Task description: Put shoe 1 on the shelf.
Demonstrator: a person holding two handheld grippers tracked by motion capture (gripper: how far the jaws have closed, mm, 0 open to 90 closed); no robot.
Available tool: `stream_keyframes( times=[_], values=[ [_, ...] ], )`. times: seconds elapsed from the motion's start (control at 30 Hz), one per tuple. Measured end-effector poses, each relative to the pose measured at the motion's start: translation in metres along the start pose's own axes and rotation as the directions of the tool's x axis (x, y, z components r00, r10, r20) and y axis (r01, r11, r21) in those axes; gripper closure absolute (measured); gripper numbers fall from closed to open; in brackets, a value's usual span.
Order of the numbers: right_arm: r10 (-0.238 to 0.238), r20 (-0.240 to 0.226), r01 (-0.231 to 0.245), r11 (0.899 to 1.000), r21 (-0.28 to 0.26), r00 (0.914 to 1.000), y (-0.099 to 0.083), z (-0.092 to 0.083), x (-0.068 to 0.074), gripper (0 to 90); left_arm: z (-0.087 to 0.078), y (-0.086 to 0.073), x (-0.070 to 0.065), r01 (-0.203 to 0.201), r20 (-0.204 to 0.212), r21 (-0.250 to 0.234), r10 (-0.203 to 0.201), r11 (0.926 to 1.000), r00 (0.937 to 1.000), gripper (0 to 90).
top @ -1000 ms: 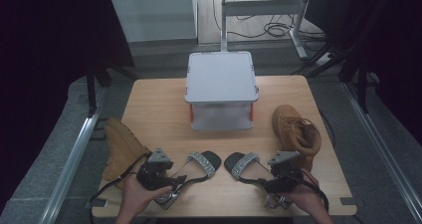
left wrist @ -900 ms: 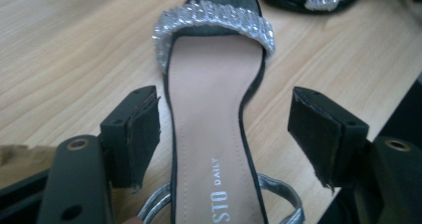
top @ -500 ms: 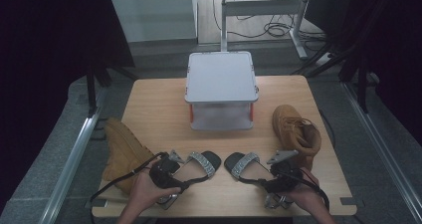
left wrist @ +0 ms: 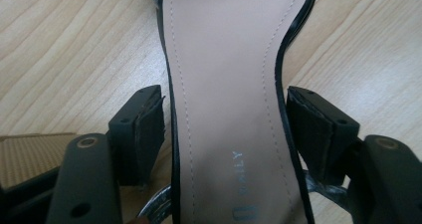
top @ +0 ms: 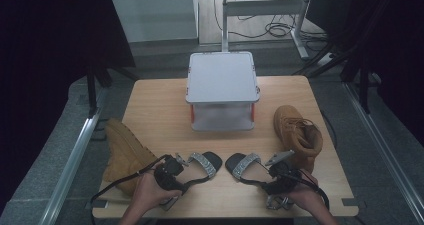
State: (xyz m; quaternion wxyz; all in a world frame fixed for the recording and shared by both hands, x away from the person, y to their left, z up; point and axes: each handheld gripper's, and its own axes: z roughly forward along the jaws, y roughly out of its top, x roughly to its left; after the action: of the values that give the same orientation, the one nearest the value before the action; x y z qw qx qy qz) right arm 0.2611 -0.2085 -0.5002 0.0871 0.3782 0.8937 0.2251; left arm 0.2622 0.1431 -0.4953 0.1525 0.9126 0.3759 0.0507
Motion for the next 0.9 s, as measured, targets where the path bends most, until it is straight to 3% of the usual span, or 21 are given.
stream_keyframes(
  times=[0.13, 0.4, 0.47, 0.57, 0.67, 0.9],
  values=[
    [-0.011, -0.013, 0.011, 1.0, 0.024, 0.9999, 0.001, 0.003, 0.0, 36.2, 0.003, -0.001, -0.001, -0.006, 0.003, 0.021, 0.006, 0.9998, 1.0, 36.5],
    [-0.016, -0.015, 0.017, 0.998, 0.064, 0.9997, 0.003, 0.005, 0.0, 41.4, 0.005, -0.001, -0.002, 0.003, -0.012, 0.011, -0.002, 0.9999, 0.9999, 40.6],
    [-0.011, -0.018, 0.012, 0.999, 0.051, 0.9998, 0.002, 0.005, -0.001, 41.8, 0.005, -0.002, -0.002, 0.018, -0.007, -0.002, -0.018, 0.9998, 0.9998, 41.2],
    [0.019, -0.035, -0.018, 1.0, 0.023, 0.9992, -0.001, 0.005, -0.003, 42.0, -0.001, -0.001, 0.002, 0.036, 0.037, -0.02, -0.035, 0.9992, 0.9987, 41.5],
    [0.037, -0.016, -0.037, 0.999, 0.005, 0.9992, -0.002, 0.003, -0.003, 42.1, -0.007, 0.002, 0.005, 0.053, 0.045, -0.049, -0.051, 0.9974, 0.9977, 41.6],
    [0.124, 0.003, -0.124, 0.989, -0.087, 0.9922, 0.002, -0.008, -0.005, 42.1, -0.02, 0.008, 0.012, 0.129, 0.052, -0.137, -0.123, 0.9821, 0.991, 41.6]
  ],
)
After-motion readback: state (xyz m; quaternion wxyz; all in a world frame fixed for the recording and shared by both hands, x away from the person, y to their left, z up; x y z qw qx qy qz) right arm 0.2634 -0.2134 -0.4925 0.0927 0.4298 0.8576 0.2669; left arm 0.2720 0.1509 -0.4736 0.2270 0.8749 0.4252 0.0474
